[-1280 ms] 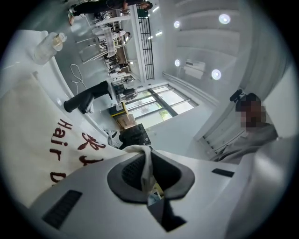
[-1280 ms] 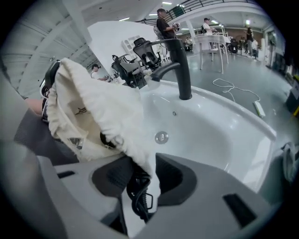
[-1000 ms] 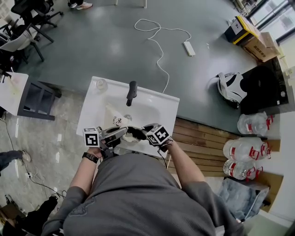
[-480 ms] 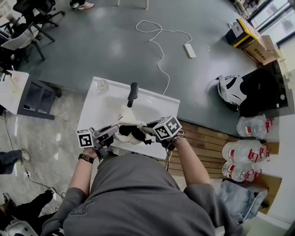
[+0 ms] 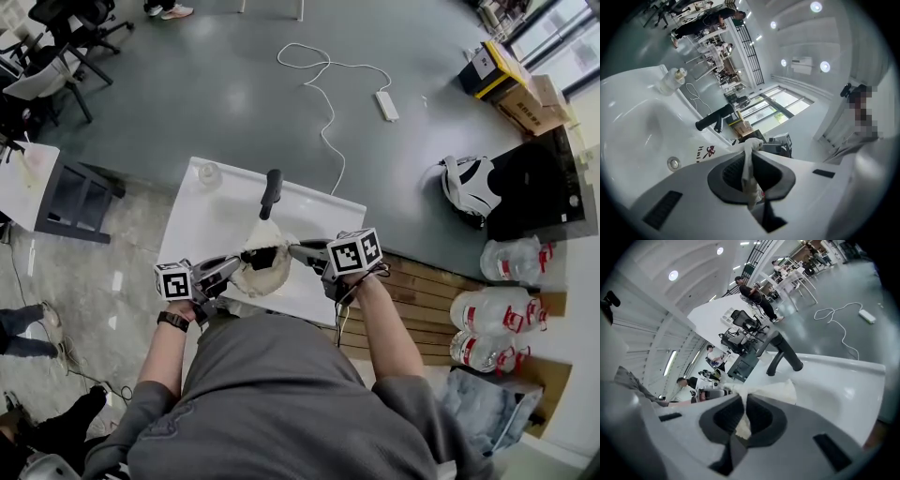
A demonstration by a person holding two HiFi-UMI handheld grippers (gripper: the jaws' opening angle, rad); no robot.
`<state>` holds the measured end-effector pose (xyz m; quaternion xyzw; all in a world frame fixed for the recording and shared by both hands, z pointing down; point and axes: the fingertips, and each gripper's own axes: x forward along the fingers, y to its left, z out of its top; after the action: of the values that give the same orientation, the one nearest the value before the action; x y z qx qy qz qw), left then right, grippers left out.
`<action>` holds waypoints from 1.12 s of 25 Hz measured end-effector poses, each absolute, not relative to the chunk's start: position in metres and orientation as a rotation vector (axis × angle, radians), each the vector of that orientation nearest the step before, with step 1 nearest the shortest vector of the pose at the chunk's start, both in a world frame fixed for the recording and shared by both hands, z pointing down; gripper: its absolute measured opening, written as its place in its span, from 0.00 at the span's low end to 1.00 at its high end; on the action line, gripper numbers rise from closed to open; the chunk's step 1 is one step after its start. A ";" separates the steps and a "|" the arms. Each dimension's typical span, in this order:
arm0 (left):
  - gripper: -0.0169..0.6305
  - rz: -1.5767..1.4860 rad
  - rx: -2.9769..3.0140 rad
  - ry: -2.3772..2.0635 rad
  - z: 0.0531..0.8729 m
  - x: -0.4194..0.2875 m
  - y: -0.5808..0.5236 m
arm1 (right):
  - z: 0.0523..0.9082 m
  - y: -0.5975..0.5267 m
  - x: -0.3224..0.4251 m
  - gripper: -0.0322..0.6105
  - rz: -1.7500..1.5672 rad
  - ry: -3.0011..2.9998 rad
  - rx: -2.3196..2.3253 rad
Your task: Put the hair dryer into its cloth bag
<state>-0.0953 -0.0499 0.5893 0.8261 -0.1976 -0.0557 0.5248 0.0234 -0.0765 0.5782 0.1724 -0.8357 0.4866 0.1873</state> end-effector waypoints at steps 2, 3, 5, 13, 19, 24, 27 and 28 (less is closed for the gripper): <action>0.06 -0.125 1.977 -0.467 0.591 -0.096 -0.051 | 0.580 -0.078 0.023 0.07 1.371 -2.345 0.493; 0.06 -0.124 1.976 -0.467 0.591 -0.097 -0.050 | 0.580 -0.078 0.022 0.07 1.375 -2.345 0.493; 0.06 -0.122 1.979 -0.480 0.591 -0.097 -0.051 | 0.582 -0.079 0.023 0.07 1.377 -2.342 0.500; 0.06 -0.139 1.969 -0.634 0.596 -0.118 -0.071 | 0.614 -0.086 0.005 0.07 1.386 -2.257 0.559; 0.06 -0.164 1.937 -0.757 0.613 -0.145 -0.086 | 0.635 -0.100 -0.019 0.07 1.356 -2.224 0.617; 0.07 -0.192 1.900 -0.772 0.620 -0.147 -0.091 | 0.646 -0.109 -0.025 0.07 1.352 -2.206 0.674; 0.12 -0.196 1.907 -0.761 0.616 -0.143 -0.093 | 0.647 -0.111 -0.021 0.07 1.360 -2.190 0.702; 0.16 -0.198 1.914 -0.752 0.613 -0.142 -0.094 | 0.648 -0.111 -0.018 0.07 1.367 -2.183 0.715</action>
<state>-0.1419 -0.0937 0.6129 0.7956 -0.3127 -0.0823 0.5124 -0.0175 -0.1114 0.6484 0.2601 -0.7943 0.4975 0.2324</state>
